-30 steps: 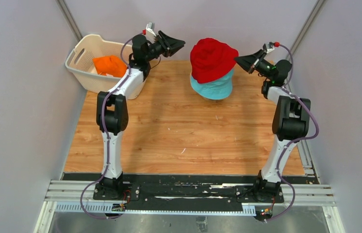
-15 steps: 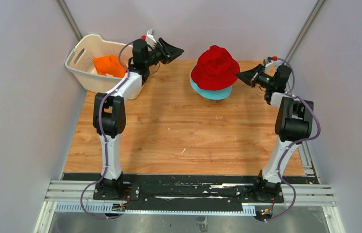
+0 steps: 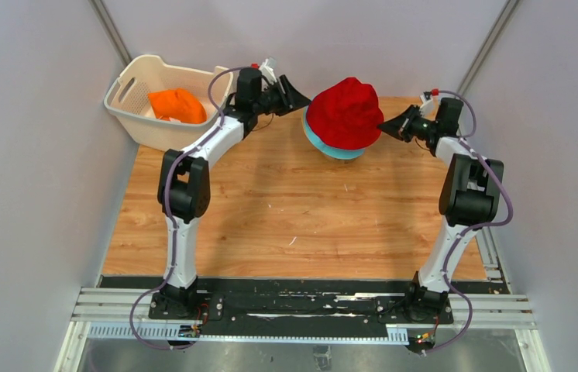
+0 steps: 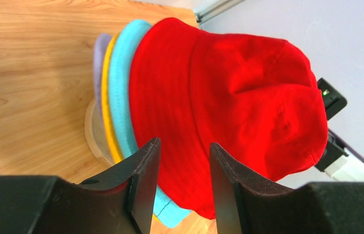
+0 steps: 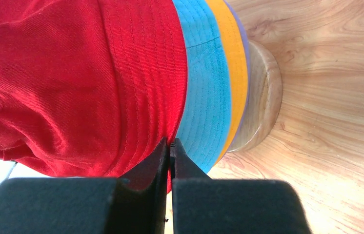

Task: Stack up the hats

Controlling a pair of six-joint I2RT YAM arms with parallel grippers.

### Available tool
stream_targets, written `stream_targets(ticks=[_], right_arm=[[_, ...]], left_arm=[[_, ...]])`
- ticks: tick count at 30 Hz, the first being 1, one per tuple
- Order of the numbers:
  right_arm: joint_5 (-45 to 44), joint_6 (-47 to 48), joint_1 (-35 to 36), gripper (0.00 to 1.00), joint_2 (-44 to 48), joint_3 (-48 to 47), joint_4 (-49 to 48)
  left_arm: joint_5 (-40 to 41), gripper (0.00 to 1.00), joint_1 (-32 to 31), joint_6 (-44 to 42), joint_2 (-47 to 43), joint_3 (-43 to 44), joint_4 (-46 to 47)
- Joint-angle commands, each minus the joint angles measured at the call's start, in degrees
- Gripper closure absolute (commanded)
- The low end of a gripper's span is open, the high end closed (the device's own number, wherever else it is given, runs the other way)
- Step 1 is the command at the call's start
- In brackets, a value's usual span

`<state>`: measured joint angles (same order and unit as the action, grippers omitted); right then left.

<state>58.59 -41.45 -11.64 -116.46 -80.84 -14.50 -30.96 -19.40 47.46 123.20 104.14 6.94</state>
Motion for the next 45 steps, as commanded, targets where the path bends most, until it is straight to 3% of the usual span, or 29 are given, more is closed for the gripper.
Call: stream_targets(ticks=[1,19,22,27,35,42,45], right_arm=[[-2.2,4.4,0.1,0.99,-1.1,-1.7,4.5],[-2.9,5.8,1.4,0.99,-5.5,-5.6,5.6],[-2.8,5.9,1.4,0.99,-5.5,-5.7,5.6],[-2.5,5.8,1.4,0.99,-5.8,-6.1,5.5],[-1.8,5.0,1.6,0.99,-6.1,-5.6,4.1],[-1.3,4.6,1.8,0.99,-6.4,-5.7,3.4],[-1.2,4.3,1.7,0.99,-6.5,-5.7,3.1]], left_arm=[[2.3,0.54,-2.0,-7.1,1.2,4.4,-6.7],[5.3,0.53,-2.3,-9.4,2.4,2.8,-8.7],[5.2,0.43,-2.1,-8.8,1.9,0.9,-6.5],[1.6,0.37,-0.2,-2.7,1.0,-6.3,5.0],[-1.7,0.29,0.5,2.9,2.3,-10.5,16.3],[-7.1,0.28,1.0,23.9,9.6,-13.3,49.1],[-7.0,0.28,1.2,28.2,12.6,-13.2,54.6]])
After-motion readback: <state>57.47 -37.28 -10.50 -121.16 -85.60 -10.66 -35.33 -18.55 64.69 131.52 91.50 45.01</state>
